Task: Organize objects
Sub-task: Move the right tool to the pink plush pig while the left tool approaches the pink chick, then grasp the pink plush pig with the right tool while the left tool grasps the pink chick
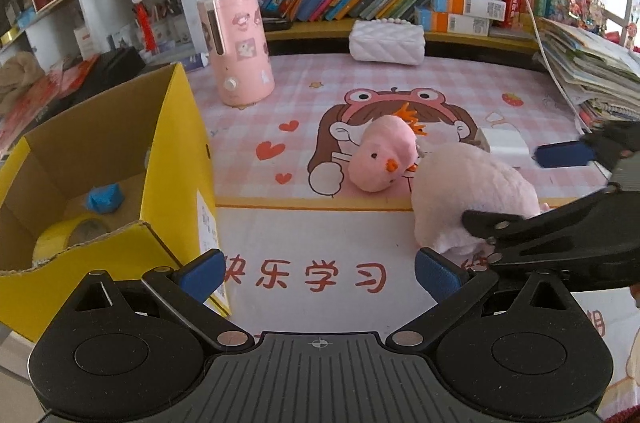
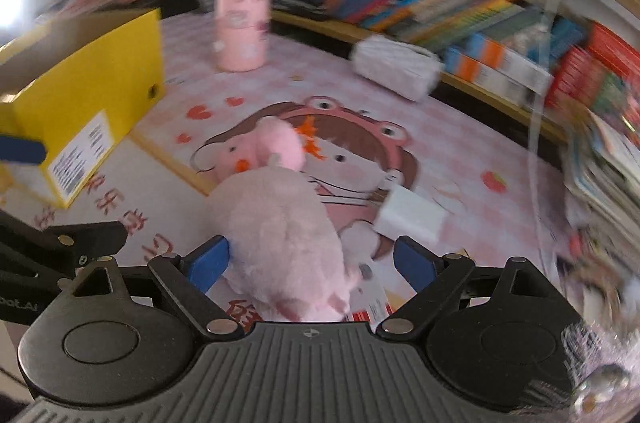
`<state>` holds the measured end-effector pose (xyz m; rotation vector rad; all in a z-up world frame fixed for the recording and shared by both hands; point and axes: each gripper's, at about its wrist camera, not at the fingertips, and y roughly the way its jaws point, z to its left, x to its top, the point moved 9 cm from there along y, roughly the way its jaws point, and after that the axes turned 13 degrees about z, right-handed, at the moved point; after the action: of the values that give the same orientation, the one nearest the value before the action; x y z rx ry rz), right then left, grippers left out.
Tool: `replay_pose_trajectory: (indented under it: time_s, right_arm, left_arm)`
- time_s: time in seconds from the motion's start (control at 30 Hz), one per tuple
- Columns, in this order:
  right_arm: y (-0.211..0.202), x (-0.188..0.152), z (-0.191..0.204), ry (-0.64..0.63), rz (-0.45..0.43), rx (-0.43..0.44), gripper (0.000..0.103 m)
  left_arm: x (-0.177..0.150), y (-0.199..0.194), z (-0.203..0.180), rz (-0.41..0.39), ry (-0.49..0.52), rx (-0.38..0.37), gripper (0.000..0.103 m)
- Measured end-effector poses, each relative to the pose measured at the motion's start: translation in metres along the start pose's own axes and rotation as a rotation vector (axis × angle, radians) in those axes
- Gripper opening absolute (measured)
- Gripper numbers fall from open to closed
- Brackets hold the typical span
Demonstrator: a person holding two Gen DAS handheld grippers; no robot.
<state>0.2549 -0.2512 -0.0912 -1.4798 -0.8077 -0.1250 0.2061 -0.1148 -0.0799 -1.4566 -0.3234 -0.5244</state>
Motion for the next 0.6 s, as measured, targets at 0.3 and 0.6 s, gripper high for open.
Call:
replay_pose_trajectory:
  time_s: [0.3, 0.6]
  right_arm:
    - [0.024, 0.003, 0.014, -0.058, 0.047, 0.089, 0.062]
    - [-0.006, 0.014, -0.011, 0.152, -0.044, 0.164, 0.044]
  left_arm:
    - [-0.004, -0.003, 0.002, -0.002, -0.01, -0.016, 0.102]
    - [0.004, -0.006, -0.009, -0.035, 0.012, -0.048, 0.102]
